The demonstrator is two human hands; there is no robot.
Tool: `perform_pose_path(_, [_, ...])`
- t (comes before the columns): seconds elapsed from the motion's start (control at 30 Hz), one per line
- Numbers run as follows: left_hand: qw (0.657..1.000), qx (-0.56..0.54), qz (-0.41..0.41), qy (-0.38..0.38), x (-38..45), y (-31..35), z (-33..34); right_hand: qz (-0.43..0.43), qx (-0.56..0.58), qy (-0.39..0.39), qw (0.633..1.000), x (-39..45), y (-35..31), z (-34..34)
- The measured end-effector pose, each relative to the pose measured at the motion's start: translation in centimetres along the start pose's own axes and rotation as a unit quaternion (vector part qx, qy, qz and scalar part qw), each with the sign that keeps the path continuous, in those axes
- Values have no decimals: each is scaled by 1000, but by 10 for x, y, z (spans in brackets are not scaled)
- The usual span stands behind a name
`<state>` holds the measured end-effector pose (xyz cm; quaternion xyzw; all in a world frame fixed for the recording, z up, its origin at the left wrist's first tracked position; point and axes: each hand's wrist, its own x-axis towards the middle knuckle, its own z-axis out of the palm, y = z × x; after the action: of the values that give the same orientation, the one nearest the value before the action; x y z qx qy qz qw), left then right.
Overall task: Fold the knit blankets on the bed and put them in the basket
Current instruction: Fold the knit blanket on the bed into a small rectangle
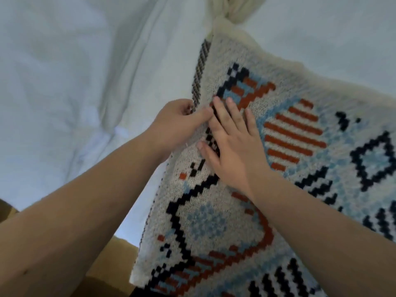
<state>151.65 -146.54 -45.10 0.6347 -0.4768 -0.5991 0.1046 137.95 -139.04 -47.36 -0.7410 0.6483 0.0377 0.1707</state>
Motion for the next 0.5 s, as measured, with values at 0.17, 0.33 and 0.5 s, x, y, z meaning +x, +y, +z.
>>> perform_pose_path(0.17, [998,-56,-15,8,39,29,0,-13,32,-16,999,34,17,-17])
perform_pose_path(0.33, [989,-136,14,47,66,68,4,1,84,27,996,69,32,-36])
perform_pose_path(0.5, [987,-152,33,37,82,91,0,102,111,28,988,98,54,-56])
